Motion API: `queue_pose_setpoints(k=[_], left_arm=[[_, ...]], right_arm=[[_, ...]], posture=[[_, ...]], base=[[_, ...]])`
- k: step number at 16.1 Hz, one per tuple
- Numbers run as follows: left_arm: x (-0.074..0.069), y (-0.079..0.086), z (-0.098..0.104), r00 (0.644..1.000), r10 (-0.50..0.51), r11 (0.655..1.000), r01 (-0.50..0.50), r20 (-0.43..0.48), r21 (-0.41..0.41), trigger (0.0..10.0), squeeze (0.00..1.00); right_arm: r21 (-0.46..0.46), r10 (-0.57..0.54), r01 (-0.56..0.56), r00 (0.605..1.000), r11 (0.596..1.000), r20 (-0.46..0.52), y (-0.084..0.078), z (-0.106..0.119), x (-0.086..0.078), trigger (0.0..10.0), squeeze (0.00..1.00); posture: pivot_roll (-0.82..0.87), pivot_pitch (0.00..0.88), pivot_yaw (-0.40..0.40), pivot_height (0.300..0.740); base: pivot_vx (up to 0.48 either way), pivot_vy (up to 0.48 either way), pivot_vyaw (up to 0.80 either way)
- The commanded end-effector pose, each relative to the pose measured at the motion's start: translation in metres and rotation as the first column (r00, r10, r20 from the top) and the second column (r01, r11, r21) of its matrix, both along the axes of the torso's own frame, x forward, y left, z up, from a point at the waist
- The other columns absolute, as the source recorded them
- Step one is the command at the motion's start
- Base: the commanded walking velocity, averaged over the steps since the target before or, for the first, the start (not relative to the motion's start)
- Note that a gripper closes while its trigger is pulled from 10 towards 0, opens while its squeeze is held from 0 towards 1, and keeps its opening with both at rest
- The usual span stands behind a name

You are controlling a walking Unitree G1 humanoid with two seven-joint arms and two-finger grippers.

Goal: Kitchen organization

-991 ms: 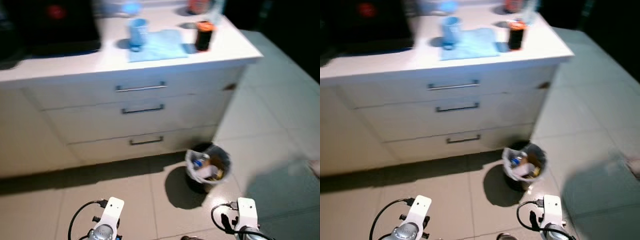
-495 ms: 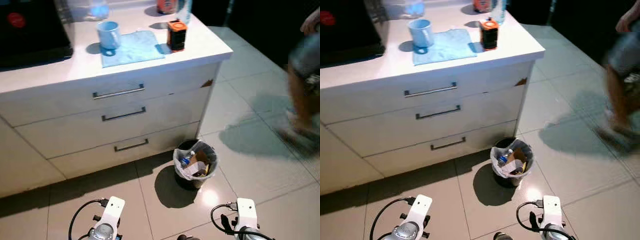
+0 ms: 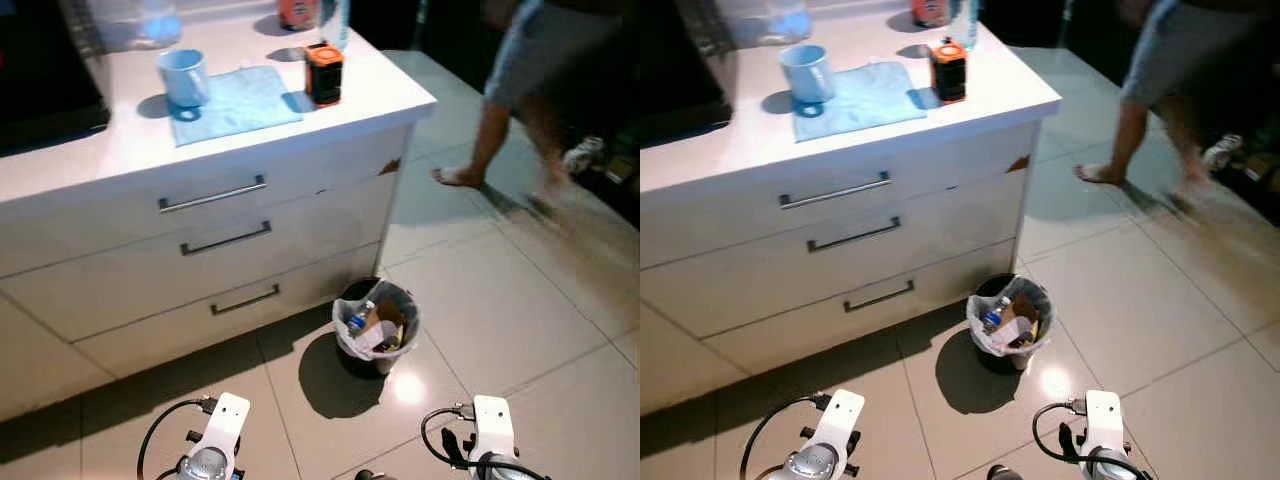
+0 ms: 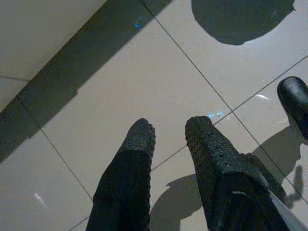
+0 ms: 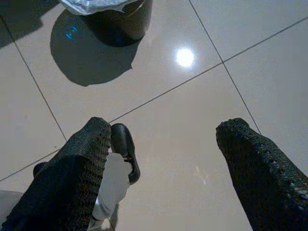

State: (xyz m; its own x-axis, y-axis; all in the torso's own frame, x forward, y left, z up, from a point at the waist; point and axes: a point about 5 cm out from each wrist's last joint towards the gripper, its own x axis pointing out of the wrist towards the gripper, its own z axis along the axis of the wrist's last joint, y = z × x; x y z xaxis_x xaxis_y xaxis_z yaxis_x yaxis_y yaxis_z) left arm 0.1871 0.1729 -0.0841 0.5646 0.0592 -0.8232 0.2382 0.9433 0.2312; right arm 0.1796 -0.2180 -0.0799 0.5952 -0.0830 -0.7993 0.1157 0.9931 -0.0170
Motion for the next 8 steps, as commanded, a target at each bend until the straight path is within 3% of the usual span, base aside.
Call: queue_pose_setpoints(k=[1, 8], left_arm=[[-0.0036, 0.0008, -0.0018, 1.0, -0.009, 1.0, 0.009, -0.017, 0.005, 10.0, 0.0], [-0.0027, 0.0003, -0.0014, 1.0, -0.003, 1.0, 0.003, -0.01, -0.001, 10.0, 0.0]], right_arm=[[-0.002, 0.005, -0.005, 1.0, 1.0, -0.021, -0.0006, -0.0017, -0.0031, 10.0, 0.0], [-0.001, 0.005, -0.005, 1.0, 1.0, -0.023, -0.0005, -0.0018, -0.0034, 10.0, 0.0]], posture=[[-0.06, 0.061, 0.047, 0.74], [-0.06, 0.062, 0.047, 0.74]], base=[[0.0, 0.0, -0.8], [0.0, 0.0, -0.8]])
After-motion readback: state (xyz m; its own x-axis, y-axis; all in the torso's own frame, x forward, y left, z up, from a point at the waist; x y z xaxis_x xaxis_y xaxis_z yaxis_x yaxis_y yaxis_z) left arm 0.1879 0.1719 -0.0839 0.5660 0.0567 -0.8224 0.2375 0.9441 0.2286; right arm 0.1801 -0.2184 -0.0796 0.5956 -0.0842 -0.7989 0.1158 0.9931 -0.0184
